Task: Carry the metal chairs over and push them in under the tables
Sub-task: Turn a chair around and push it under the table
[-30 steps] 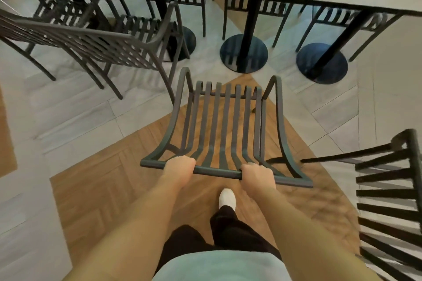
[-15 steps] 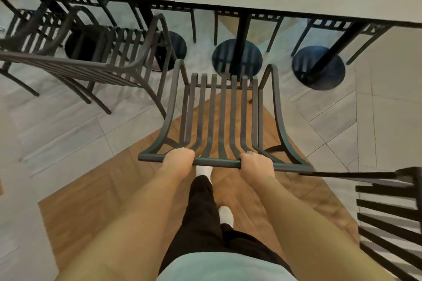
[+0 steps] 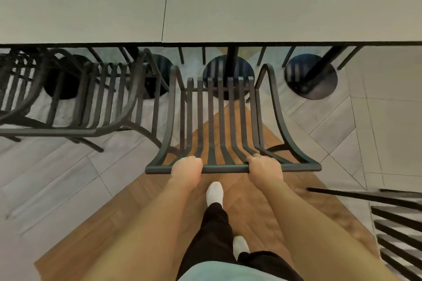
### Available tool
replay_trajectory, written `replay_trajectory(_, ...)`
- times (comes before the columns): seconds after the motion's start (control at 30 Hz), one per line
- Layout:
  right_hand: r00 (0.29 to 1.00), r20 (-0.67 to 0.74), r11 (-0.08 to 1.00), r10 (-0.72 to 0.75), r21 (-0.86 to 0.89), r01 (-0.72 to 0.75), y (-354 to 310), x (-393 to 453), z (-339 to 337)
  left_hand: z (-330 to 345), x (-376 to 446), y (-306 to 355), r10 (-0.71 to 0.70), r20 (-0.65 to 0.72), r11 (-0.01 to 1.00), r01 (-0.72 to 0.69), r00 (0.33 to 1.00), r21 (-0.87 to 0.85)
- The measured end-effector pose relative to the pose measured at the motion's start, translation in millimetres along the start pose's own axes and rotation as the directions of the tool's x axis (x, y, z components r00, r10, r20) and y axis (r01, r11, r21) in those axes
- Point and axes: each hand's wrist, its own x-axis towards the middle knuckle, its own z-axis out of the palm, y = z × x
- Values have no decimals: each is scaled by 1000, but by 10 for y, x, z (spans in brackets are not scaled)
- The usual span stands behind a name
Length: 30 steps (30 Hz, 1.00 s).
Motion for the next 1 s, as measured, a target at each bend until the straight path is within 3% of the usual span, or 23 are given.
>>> replay_trajectory(0.33,999,33,1000,31,-4,-31,-13,593,-402,-472,638,-192,49,14,998,-49,999,40)
replay_trajectory(0.7,997,62,996,49,65,-53,-18,746,-489,-575,794,-276,101,-2,995,-101,995,28)
replay_trajectory(0.83,992,118,986,53,148,-70,-4,742,-528,-597,771,-259,86,-1,996,-86,996,25)
replay_trajectory(1.0,996,81,942,50,326,-74,76,584,-550,-633,800,-278,94,42,993,-91,995,-70)
